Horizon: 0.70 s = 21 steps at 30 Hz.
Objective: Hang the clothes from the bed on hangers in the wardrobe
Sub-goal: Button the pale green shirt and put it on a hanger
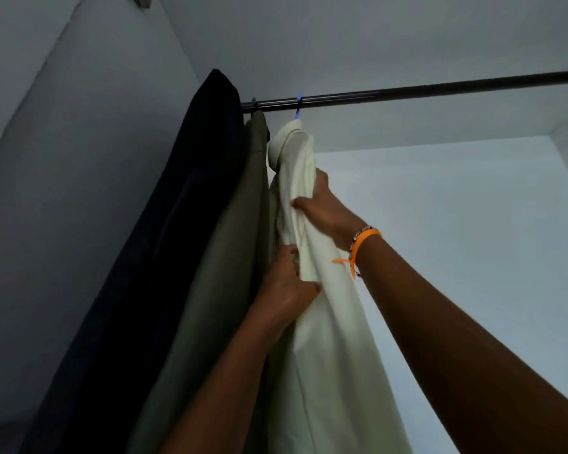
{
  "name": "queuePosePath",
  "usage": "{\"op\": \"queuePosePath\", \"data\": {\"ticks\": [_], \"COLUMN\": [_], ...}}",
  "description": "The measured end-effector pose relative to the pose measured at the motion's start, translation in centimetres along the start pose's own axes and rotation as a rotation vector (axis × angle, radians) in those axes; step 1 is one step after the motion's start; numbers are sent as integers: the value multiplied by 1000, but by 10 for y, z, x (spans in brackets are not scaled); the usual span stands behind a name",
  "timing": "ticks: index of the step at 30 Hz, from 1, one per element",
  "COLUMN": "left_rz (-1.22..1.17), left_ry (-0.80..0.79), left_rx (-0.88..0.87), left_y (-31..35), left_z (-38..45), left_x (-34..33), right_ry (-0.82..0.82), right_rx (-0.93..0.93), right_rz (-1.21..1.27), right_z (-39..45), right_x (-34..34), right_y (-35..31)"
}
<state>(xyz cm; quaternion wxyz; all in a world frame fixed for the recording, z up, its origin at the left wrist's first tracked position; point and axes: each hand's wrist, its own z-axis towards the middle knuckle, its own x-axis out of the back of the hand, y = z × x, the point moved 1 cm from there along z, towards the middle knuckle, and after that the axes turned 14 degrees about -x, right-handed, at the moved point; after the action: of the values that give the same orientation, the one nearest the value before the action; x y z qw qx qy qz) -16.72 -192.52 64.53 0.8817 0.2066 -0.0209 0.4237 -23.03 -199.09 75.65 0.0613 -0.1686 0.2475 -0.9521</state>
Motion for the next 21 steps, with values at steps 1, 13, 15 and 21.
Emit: {"op": "queuePosePath", "data": {"ticks": [1,13,15,21], "left_rz": [-20,-177,-176,-169], "left_ry": [1,91,92,117], "left_rx": [10,379,453,563], "left_y": [2,32,45,104], "left_z": [-14,-183,-210,-292], "left_x": [1,12,13,17], "right_ry": [26,-167,-273,-293], "right_rx": [39,-58,-116,-261], "right_rz": [-51,-213,-186,-18], "right_z": [-22,-277,-313,-406], "right_x": [-8,-41,-37,-8], "right_y": [8,76,72,28]}}
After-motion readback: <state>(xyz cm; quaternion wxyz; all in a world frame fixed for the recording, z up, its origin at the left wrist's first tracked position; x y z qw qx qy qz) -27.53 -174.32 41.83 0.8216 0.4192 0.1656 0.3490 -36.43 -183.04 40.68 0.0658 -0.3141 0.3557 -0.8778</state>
